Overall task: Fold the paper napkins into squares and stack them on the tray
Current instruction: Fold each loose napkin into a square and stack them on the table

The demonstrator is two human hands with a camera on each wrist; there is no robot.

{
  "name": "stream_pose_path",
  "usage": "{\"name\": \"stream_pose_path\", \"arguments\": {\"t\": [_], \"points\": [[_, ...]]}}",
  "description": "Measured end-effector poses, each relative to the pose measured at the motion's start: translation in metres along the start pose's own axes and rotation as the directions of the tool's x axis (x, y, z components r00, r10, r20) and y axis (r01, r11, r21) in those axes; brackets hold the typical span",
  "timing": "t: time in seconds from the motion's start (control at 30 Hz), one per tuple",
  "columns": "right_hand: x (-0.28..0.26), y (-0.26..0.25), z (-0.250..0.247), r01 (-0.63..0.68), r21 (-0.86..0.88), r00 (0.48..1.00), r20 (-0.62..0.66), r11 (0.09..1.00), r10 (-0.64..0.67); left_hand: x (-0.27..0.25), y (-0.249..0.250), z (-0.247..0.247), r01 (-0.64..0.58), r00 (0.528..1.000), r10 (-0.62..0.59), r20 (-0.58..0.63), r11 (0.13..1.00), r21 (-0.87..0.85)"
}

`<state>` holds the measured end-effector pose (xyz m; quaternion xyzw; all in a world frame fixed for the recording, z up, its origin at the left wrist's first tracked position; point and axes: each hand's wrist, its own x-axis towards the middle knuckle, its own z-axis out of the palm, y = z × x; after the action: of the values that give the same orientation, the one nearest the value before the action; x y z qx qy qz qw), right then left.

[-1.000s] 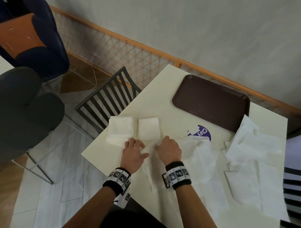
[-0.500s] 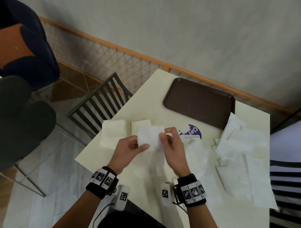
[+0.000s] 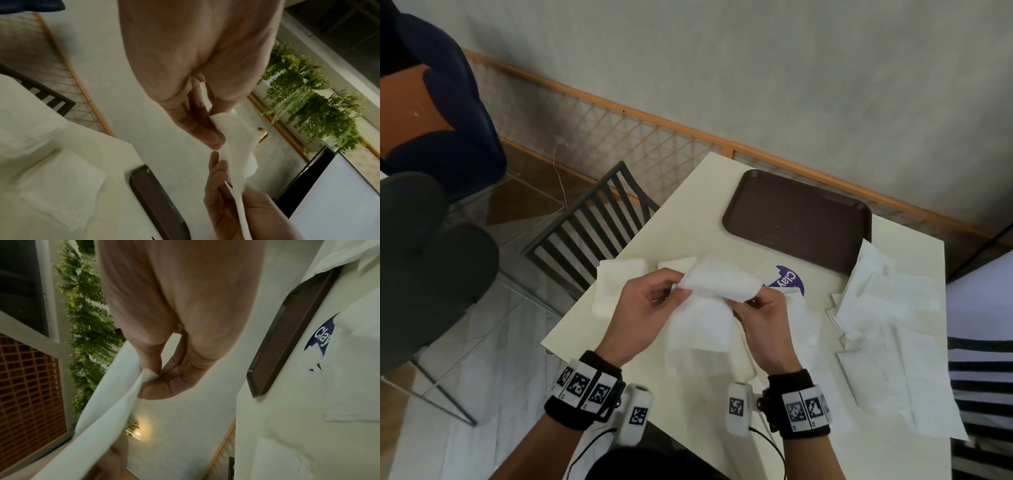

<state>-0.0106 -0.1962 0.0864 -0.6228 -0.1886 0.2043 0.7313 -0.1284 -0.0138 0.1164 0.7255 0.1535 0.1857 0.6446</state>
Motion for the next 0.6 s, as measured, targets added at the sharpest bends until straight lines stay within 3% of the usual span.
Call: {"name": "stream_pose_path", "arguments": {"t": [0.33, 0.53, 0.6], "points": [[0.001, -0.001, 0.001, 0.043, 0.122, 0.997, 0.065, 0.992, -0.051, -0.008, 0.008, -0.010, -0.098, 0.994, 0.100, 0.052, 0.994, -0.050], [-0.006, -0.008, 0.002, -0.037, 0.123, 0.999, 0.021, 0.992, 0.035, -0.017, 0.007, -0.018, -0.106, 0.987, 0.091, 0.133, 0.989, 0.107], [-0.009, -0.013, 0.006, 0.011, 0.024, 1.000, -0.017, 1.000, -0.011, -0.021, 0.008, -0.019, -0.158, 0.977, 0.127, 0.170, 0.969, 0.188]]}}
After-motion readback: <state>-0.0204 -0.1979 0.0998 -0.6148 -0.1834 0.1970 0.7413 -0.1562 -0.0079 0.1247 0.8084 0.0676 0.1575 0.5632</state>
